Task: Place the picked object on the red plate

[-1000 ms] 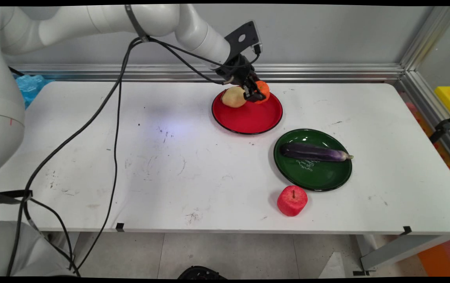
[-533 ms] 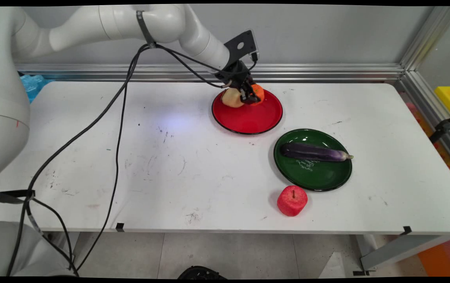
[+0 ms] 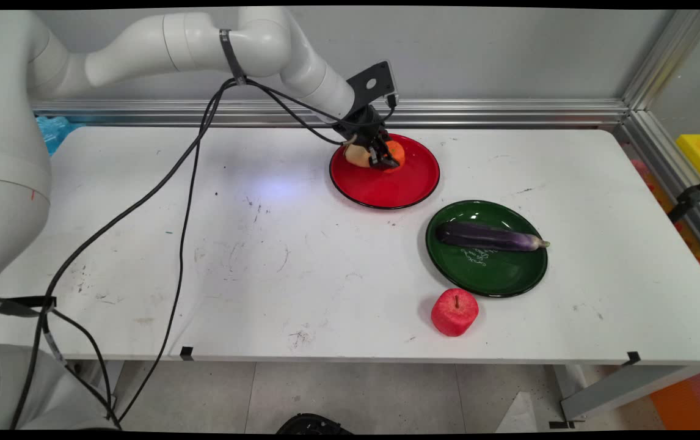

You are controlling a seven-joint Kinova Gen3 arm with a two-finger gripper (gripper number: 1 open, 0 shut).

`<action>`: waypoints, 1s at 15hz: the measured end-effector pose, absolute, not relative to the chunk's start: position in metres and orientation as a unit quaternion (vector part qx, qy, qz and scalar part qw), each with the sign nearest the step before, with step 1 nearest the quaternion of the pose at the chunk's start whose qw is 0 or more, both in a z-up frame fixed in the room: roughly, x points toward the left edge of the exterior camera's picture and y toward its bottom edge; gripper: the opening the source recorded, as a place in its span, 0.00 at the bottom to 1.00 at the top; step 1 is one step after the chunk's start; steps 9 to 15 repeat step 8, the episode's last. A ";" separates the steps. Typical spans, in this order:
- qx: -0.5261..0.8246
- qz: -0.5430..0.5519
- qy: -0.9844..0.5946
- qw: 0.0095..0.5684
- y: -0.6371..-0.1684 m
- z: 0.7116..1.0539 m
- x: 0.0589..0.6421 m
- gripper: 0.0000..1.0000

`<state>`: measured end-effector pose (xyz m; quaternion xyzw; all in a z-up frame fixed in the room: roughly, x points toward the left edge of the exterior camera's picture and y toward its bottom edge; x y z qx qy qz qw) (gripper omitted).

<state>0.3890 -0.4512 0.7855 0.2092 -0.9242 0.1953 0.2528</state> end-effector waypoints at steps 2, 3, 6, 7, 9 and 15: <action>0.210 0.194 -0.925 0.252 -0.452 0.782 0.390 0.00; 0.210 0.192 -0.925 0.251 -0.452 0.780 0.390 0.00; 0.212 0.190 -0.926 0.250 -0.452 0.776 0.391 1.00; 0.212 0.189 -0.925 0.250 -0.452 0.775 0.391 1.00; 0.213 0.189 -0.925 0.251 -0.452 0.775 0.391 1.00; 0.213 0.189 -0.925 0.251 -0.452 0.775 0.391 1.00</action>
